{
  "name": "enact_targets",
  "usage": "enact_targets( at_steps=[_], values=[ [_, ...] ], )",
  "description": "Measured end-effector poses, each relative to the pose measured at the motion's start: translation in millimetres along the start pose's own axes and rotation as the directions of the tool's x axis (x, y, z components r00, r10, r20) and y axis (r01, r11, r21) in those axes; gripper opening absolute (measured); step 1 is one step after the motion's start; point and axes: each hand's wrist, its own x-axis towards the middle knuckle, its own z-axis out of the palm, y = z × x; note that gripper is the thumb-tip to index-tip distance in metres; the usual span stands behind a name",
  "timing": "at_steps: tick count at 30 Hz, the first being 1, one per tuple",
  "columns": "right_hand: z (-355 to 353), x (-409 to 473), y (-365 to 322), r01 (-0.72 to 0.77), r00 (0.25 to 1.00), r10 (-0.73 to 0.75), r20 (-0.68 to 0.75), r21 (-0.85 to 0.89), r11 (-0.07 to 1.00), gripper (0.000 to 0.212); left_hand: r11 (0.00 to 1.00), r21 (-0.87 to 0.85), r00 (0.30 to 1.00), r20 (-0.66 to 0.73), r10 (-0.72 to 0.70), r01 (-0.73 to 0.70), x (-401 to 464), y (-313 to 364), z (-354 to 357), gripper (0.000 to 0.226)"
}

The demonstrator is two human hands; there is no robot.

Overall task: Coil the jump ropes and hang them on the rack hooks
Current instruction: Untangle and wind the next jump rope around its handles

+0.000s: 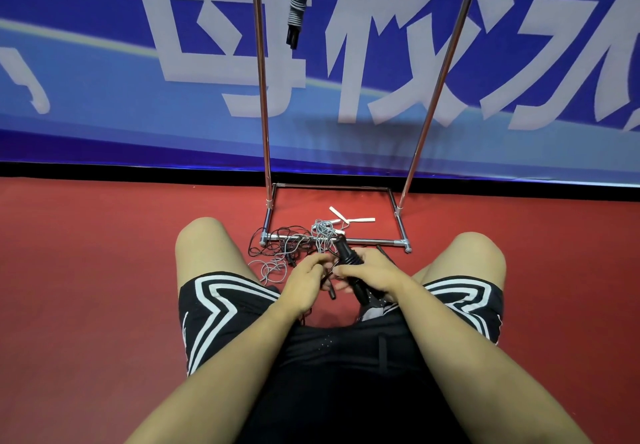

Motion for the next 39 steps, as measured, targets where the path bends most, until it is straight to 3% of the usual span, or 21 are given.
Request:
enact_targets(
  at_steps=[3,5,8,12,15,21,24,30,33,39],
  values=[
    [-2.1,-0.5,-2.3,0.064,0.998,-0.064,-0.008,0.018,0.998,0.028,0.995,-0.038,0.989,0.116,-0.087,0.092,-0.8,-0.2,0.6,0.038],
    [-4.5,0.0,-2.6,0.103,0.995,-0.103,-0.008,0.055,0.993,0.023,0.987,-0.078,0.971,0.208,-0.120,0.138,-1.7,0.0,0.9,0.047],
    [-7.2,0.9,-2.1,0.110,0.994,-0.110,-0.007,0.113,0.987,0.023,0.992,-0.052,0.969,0.228,-0.098,0.113,-2.9,-0.9,-1.1,0.055],
    [-9.7,3.7,-1.5,0.099,0.995,-0.094,-0.036,0.188,0.977,0.039,0.995,-0.077,0.992,0.112,0.065,-0.057,-7.4,3.4,-5.7,0.051],
    [-7.5,2.7,-2.0,0.090,0.995,-0.082,-0.052,0.176,0.980,0.039,0.992,-0.077,0.995,-0.009,0.098,-0.098,-6.7,4.8,-5.9,0.045],
    [-6.7,1.3,-1.8,0.064,0.996,-0.055,-0.066,0.148,0.987,0.022,0.939,0.285,0.952,-0.179,0.248,-0.191,-5.0,3.4,-6.7,0.026],
    [-6.5,1.6,-1.9,0.074,0.996,-0.066,-0.058,0.145,0.987,0.022,0.941,0.289,0.951,-0.197,0.236,-0.174,-4.5,4.5,-6.2,0.018],
    [-5.8,6.4,-1.3,-0.099,0.995,0.096,0.027,0.387,0.917,0.043,0.935,0.335,0.955,-0.219,0.200,-0.119,-3.1,1.9,-7.7,0.025],
    [-5.3,7.3,1.0,-0.103,0.995,0.102,0.022,0.370,0.923,0.038,0.934,0.341,0.956,-0.223,0.191,-0.107,-1.1,-1.9,-8.5,0.030],
    [-7.3,6.7,4.6,-0.059,0.998,0.050,0.044,0.227,0.972,0.032,0.973,0.224,0.966,-0.238,0.103,-0.049,-6.1,4.8,-6.5,0.062]
  ],
)
